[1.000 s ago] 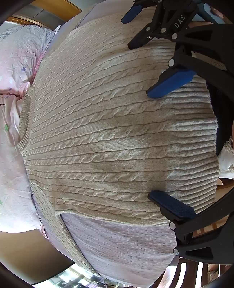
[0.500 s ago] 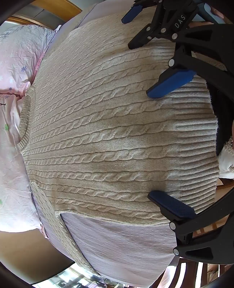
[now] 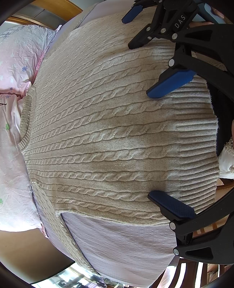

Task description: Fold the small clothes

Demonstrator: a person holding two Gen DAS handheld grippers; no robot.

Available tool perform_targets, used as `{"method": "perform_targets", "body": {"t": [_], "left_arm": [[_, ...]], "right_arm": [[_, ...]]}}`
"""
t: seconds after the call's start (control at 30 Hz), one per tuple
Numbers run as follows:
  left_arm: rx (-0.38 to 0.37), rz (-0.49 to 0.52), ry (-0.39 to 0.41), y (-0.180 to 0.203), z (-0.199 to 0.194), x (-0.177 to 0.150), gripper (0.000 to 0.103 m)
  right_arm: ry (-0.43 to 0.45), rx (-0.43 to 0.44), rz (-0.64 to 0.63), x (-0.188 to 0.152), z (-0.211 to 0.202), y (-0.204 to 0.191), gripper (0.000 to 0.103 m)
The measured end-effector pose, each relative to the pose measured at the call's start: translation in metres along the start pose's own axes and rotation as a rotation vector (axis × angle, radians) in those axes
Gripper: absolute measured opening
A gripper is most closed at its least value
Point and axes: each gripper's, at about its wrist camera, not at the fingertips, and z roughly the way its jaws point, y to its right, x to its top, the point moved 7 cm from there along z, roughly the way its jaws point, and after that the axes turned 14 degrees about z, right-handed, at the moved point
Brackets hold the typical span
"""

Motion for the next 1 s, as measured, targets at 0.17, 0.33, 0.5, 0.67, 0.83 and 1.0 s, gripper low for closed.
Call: {"method": "perform_targets", "body": {"t": [0.17,0.33,0.5,0.67,0.83,1.0], "left_arm": [[0.0,0.0,0.0,0.0,0.0001,0.0001,0.102],[0.001,0.0,0.002,-0.0001,-0.0001,0.0001,0.102],[0.001,0.001,0.002,-0.0004,0.0,0.0005,0.102],[0.002,0.002,0.004,-0.0005,-0.0001,0.0007,0.102],[0.002,0.002,0.005,-0.0046,-0.0037,0.0021,0.102],[0.002,0.002,0.005,-0.0054,-0.0041,0.0025,0.102]], "right_arm": [[0.0,0.0,0.001,0.0001,0.0,0.0,0.101],[0.001,0.0,0.0,0.0002,-0.0001,0.0,0.101],[0.001,0.0,0.0,0.0003,0.0,-0.0001,0.101],[0.0,-0.001,0.0,0.0004,0.0001,-0.0002,0.101],[0.0,-0.001,0.0,0.0004,0.0003,-0.0003,0.101],[0.0,-0.001,0.0,0.0001,0.0005,-0.0004,0.101]]}}
